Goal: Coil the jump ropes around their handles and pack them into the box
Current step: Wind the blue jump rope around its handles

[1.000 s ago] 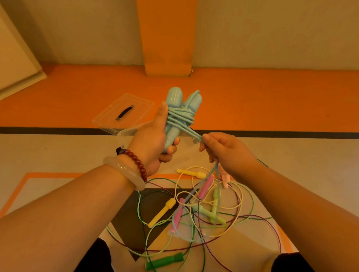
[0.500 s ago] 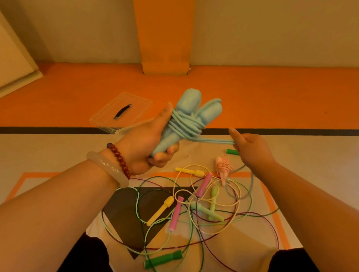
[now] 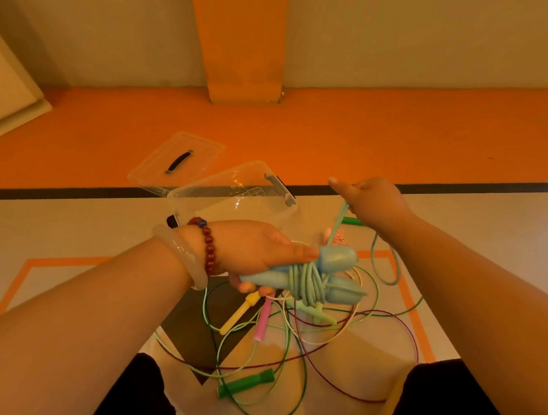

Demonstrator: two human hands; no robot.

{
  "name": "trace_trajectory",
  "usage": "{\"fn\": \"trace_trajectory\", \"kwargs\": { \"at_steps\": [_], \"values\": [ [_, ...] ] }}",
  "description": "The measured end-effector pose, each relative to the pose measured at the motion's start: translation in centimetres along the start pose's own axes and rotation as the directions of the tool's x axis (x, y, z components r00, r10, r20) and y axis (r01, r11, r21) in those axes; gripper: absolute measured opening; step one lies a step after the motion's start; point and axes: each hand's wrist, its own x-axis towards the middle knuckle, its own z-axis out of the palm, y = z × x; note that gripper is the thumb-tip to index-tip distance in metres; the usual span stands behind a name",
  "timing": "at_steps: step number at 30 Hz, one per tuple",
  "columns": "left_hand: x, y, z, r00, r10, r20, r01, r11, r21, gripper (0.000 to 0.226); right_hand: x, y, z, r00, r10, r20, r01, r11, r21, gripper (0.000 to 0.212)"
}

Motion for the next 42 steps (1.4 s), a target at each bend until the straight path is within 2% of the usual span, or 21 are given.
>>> {"fn": "trace_trajectory", "kwargs": {
  "at_steps": [3,6,10,13,16,19,21,24,27,30,32,35,38,40,42],
  "values": [
    [0.8,0.1,1.1,0.997,-0.072,0.012,0.07,0.986,0.152,0.075,-0.5,-1.4,0.8,0.998,-0.064,0.021,0.065,0.997,-0.051,0.061],
    [1.6,-0.3,1.5,0.992,-0.082,-0.099,0.108,0.945,0.308,0.056,-1.3,-3.0,1.4,0.983,-0.182,0.036,0.184,0.98,-0.069,0.06],
    [2.2,-1.2,1.7,0.976,-0.051,-0.21,0.132,0.911,0.392,0.065,-2.8,-4.8,1.7,0.938,-0.341,0.063,0.346,0.927,-0.143,0.06],
    [2.2,-1.0,2.3,0.981,-0.062,-0.186,0.126,0.927,0.354,0.059,-3.3,-5.2,2.1,0.93,-0.364,0.053,0.368,0.912,-0.183,0.059],
    [2.3,-0.6,3.4,0.987,0.024,-0.157,0.027,0.948,0.316,0.044,-3.2,-4.9,2.3,0.946,-0.323,0.027,0.319,0.914,-0.25,0.06],
    [2.4,-0.5,4.3,0.988,0.052,-0.148,0.008,0.927,0.375,0.051,-2.9,-4.5,2.1,0.951,-0.309,-0.015,0.283,0.889,-0.361,0.061],
    [2.5,-0.4,4.4,0.989,0.035,-0.146,0.024,0.923,0.384,0.051,-2.9,-4.5,1.8,0.945,-0.324,-0.049,0.285,0.887,-0.364,0.062],
    [2.5,-0.3,3.8,0.983,0.055,-0.175,0.005,0.946,0.325,0.044,-3.0,-5.2,1.3,0.911,-0.405,-0.079,0.363,0.877,-0.315,0.064],
    [2.7,-0.9,2.4,0.951,0.002,-0.309,0.071,0.972,0.224,0.055,-3.4,-6.1,0.4,0.873,-0.477,-0.106,0.428,0.851,-0.303,0.065],
    [2.7,-1.8,0.3,0.855,-0.051,-0.515,0.119,0.988,0.1,0.049,-3.9,-6.6,-0.4,0.873,-0.474,-0.117,0.43,0.86,-0.275,0.067],
    [2.8,-2.3,-0.5,0.804,-0.053,-0.593,0.098,0.994,0.043,0.05,-4.1,-6.9,-0.4,0.879,-0.462,-0.115,0.422,0.868,-0.262,0.068],
    [2.9,-2.7,0.1,0.822,-0.035,-0.568,0.095,0.993,0.077,0.045,-4.1,-6.9,-0.3,0.903,-0.427,-0.053,0.415,0.895,-0.161,0.062],
    [3.0,-2.8,1.5,0.864,0.0,-0.504,0.165,0.944,0.284,0.049,-3.7,-6.6,-0.8,0.917,-0.392,0.07,0.396,0.917,-0.052,0.053],
    [3.1,-3.0,1.8,0.883,-0.031,-0.468,0.211,0.918,0.336,0.053,-3.6,-6.4,-1.2,0.903,-0.387,0.185,0.403,0.913,-0.059,0.051],
    [3.1,-3.2,1.6,0.89,-0.071,-0.45,0.242,0.911,0.334,0.056,-3.7,-6.4,-1.8,0.879,-0.361,0.312,0.41,0.906,-0.104,0.041]
  ]
}}
